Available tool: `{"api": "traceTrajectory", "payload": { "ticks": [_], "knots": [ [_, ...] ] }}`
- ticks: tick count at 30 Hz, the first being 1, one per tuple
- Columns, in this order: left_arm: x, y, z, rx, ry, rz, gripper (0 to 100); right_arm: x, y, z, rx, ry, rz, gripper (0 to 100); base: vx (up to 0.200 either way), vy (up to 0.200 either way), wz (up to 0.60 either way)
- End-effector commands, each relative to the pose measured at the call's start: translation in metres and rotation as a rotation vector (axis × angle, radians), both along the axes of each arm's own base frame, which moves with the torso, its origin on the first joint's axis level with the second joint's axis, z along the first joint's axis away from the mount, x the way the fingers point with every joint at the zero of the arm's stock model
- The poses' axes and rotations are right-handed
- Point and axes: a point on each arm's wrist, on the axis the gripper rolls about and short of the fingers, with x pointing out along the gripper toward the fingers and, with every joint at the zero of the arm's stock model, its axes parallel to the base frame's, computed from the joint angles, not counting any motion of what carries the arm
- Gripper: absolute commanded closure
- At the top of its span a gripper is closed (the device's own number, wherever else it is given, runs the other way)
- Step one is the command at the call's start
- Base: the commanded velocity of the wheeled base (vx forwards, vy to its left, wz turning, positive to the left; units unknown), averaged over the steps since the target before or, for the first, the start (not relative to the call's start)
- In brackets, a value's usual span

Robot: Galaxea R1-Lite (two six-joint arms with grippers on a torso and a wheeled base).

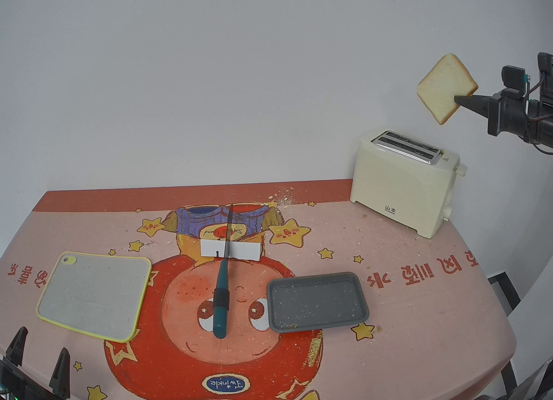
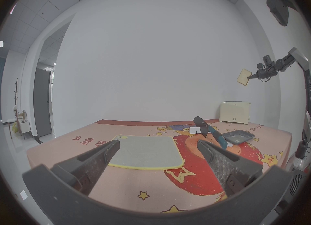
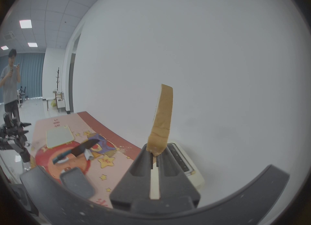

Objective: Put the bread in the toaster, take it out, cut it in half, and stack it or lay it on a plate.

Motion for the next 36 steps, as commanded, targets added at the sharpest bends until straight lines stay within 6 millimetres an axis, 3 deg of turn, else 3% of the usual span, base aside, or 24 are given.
{"api": "traceTrajectory", "payload": {
  "ticks": [1,22,36],
  "knots": [
    [0.001,0.000,-0.005,0.000,0.017,0.000,0,0.036,-0.015,-0.022,-0.025,0.042,-0.024,100,0.000,0.000,0.00],
    [0.001,0.000,-0.005,0.000,0.017,0.000,0,0.078,-0.030,-0.059,-0.107,0.065,0.030,100,0.000,0.000,0.00],
    [0.001,0.000,-0.005,0.000,0.017,0.000,0,0.088,-0.027,-0.070,-0.120,0.070,0.076,100,0.000,0.000,0.00]
  ]
}}
